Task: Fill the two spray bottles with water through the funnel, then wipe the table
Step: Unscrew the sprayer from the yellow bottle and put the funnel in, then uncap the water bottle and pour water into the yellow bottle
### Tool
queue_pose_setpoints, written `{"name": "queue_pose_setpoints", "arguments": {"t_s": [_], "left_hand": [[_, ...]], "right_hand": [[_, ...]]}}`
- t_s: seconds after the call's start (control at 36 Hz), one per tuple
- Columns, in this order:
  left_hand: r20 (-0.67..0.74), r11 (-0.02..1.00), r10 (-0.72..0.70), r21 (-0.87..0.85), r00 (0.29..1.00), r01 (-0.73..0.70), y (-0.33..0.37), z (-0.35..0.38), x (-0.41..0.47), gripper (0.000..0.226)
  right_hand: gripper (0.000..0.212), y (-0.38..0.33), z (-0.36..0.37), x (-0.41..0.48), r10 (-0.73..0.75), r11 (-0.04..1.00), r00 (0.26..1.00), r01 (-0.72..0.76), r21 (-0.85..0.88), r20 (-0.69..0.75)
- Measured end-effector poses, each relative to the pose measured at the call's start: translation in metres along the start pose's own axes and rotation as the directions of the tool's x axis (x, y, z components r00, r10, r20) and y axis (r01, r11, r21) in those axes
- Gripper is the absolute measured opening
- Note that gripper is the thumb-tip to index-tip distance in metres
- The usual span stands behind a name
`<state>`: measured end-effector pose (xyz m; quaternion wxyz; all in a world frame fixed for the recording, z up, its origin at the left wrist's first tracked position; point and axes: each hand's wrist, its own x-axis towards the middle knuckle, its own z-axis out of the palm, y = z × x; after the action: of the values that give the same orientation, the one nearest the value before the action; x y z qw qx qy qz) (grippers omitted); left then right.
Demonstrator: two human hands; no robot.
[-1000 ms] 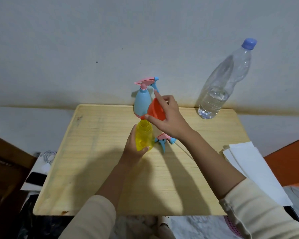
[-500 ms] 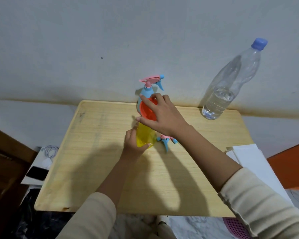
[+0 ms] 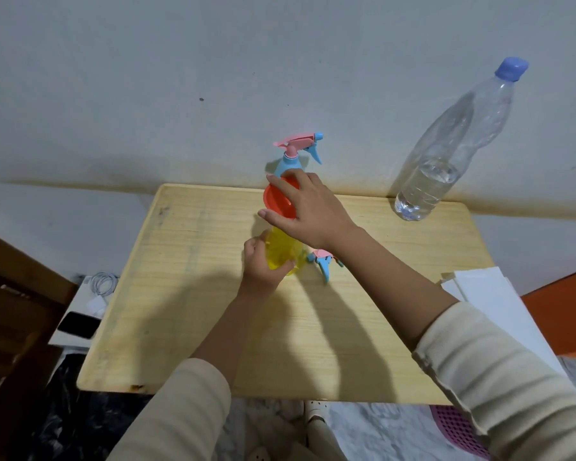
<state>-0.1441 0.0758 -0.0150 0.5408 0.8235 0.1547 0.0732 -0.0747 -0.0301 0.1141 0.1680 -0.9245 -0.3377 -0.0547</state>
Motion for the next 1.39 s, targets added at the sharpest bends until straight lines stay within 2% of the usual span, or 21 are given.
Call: {"name": "queue_pose_setpoints", "arguments": {"t_s": [0.14,0.28,0.36,0.47,0.53,0.64,0.69,0.78,0.89,0.97,1.11,1.39], "left_hand": [[-0.042,0.999,0.042,-0.020,0.998,-0.042,0.000,-0.001,-0.001,0.071],[-0.153,1.000,0.015,-0.011,0.988,-0.017,0.006,-0.002,-0.025,0.086],[-0.180,0.999,0.050,0.019,0.982,-0.048,0.006,0.005,-0.051,0.080],[-0.171,0.992,0.124,0.058,0.978,-0.115,0.025,0.028,-0.080,0.068],[-0.148,0.986,0.165,0.012,0.975,-0.165,0.050,0.043,-0.081,0.061],[-0.063,0.932,0.353,-0.067,0.933,-0.357,0.118,0.080,-0.046,0.049],[-0.001,0.924,0.357,-0.145,0.934,-0.353,0.155,0.102,-0.014,0.055],[0.016,0.900,0.401,-0.197,0.916,-0.390,0.202,0.137,0.038,0.069],[0.130,0.911,0.392,-0.195,0.911,-0.364,0.243,0.172,0.095,0.077],[0.193,0.924,0.356,-0.219,0.914,-0.314,0.256,0.191,0.117,0.085],[0.257,0.934,0.337,-0.217,0.906,-0.285,0.255,0.214,0.132,0.097],[0.229,0.936,0.313,-0.242,0.922,-0.257,0.251,0.208,0.097,0.089]], "right_hand": [[0.067,-0.003,-0.002,-0.004,0.016,0.999,0.999,-0.014,0.036,-0.041],[0.061,0.000,-0.011,-0.020,0.092,0.975,0.983,-0.057,0.214,-0.157],[0.052,0.015,-0.018,-0.036,0.152,0.954,0.966,-0.089,0.286,-0.209],[0.043,0.056,-0.023,-0.064,0.223,0.940,0.946,-0.144,0.308,-0.236],[0.042,0.084,-0.025,-0.077,0.297,0.928,0.924,-0.219,0.303,-0.242],[0.048,0.141,-0.033,-0.094,0.466,0.871,0.835,-0.375,0.316,-0.292],[0.056,0.168,-0.038,-0.095,0.542,0.829,0.778,-0.435,0.352,-0.316],[0.070,0.206,-0.043,-0.087,0.627,0.768,0.704,-0.488,0.415,-0.334],[0.089,0.245,-0.046,-0.065,0.709,0.682,0.649,-0.531,0.503,-0.276],[0.096,0.263,-0.045,-0.046,0.742,0.620,0.634,-0.527,0.582,-0.217],[0.091,0.275,-0.042,-0.033,0.742,0.588,0.641,-0.479,0.652,-0.197],[0.071,0.254,-0.041,-0.059,0.765,0.584,0.593,-0.473,0.659,-0.252]]}}
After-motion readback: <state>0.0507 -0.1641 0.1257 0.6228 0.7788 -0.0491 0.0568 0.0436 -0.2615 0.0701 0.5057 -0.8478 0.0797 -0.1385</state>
